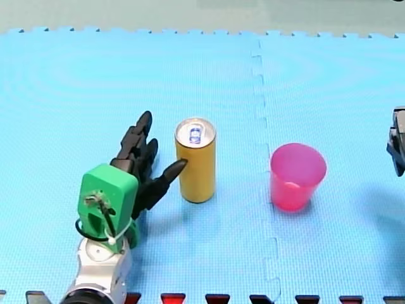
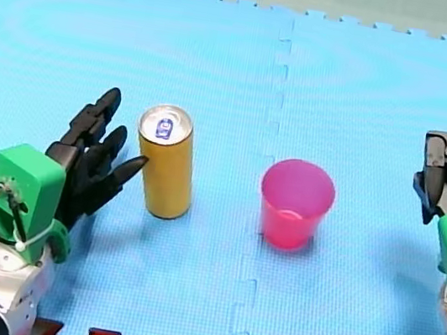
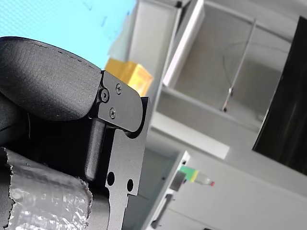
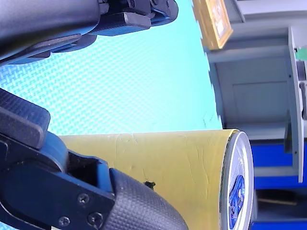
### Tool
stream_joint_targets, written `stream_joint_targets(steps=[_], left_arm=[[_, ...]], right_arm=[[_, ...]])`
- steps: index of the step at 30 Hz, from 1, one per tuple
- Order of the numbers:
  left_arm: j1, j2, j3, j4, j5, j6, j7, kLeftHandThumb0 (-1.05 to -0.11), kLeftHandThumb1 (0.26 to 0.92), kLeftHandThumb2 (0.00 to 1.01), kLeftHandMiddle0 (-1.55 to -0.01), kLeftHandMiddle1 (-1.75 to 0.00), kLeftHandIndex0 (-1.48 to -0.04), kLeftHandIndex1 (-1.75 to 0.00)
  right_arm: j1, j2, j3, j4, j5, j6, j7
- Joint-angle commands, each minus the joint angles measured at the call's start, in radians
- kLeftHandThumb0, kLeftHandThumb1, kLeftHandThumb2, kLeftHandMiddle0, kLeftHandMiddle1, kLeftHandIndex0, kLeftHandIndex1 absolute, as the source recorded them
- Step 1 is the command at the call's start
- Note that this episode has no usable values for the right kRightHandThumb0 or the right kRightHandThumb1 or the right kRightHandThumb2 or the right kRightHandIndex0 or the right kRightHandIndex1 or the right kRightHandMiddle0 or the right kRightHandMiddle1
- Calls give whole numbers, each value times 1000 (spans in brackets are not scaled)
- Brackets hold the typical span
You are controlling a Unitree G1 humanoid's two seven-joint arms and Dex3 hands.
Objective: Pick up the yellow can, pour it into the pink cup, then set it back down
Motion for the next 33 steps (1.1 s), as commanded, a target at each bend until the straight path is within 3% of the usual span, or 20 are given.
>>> stream_joint_targets(steps=[1, 11, 24, 33], left_arm=[[2, 7, 8, 0, -2, -5, -4, -1048, 829, 0, -204, -17, -167, -10], [12, 22, 29, -6, -5, -16, -31, -1048, 821, 0, -196, -9, -172, -9], [100, 53, 1, -118, 2, -70, -126, -1048, 816, 0, -170, 0, -165, -2], [134, 88, -26, -195, 4, -17, -209, -1048, 802, 0, -143, 0, -142, 0]], right_arm=[[-7, -7, -4, 5, 7, 1, 6], [-17, -7, -7, 22, 8, -8, 10], [-20, -3, -10, 34, 11, -13, 11], [-21, -1, -9, 46, 8, -18, 7]])
